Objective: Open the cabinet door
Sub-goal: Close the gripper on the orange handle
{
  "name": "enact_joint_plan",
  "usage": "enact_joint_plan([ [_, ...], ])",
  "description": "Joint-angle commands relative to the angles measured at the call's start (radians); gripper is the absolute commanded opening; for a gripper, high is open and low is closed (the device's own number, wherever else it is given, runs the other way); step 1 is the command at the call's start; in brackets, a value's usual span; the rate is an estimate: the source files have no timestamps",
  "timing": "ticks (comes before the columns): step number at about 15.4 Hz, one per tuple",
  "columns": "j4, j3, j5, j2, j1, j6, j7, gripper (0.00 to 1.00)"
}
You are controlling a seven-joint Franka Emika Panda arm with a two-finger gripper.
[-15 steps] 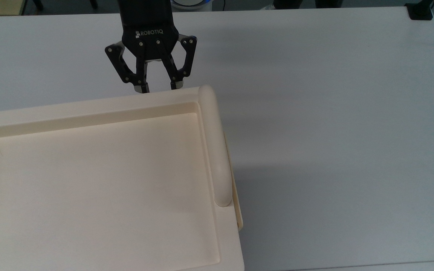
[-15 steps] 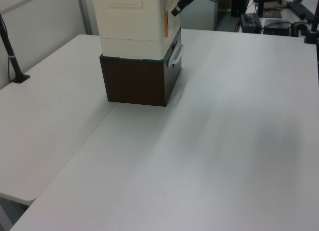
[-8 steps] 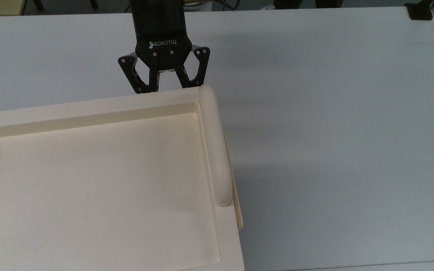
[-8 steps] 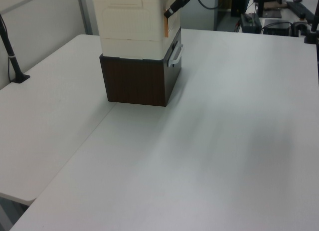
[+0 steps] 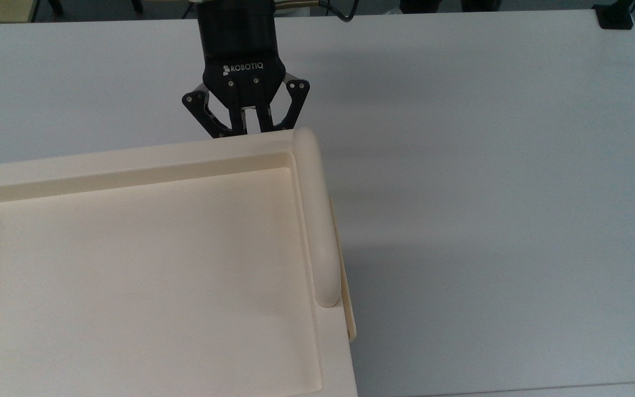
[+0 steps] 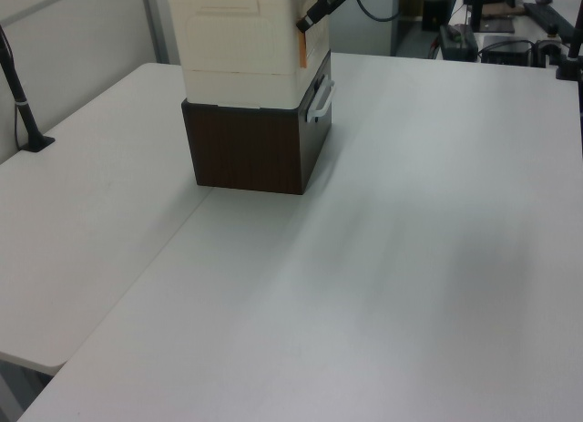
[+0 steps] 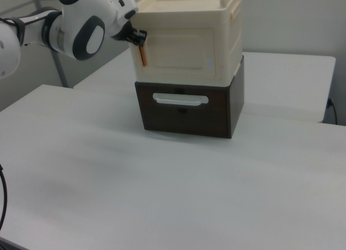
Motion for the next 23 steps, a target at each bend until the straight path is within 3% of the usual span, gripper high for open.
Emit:
enact_joint_plan([
  [1,0.004,-0.001,0.016,0.019,0.004,0.048,0.011,0.0],
  [10,-0.033,-0.001,0.007,-0.004,-0.008,0.033,0.0,0.0],
  [23,-0.053,-0.001,0.002,-0.068,-0.07,-0.19,-0.04,0.0],
])
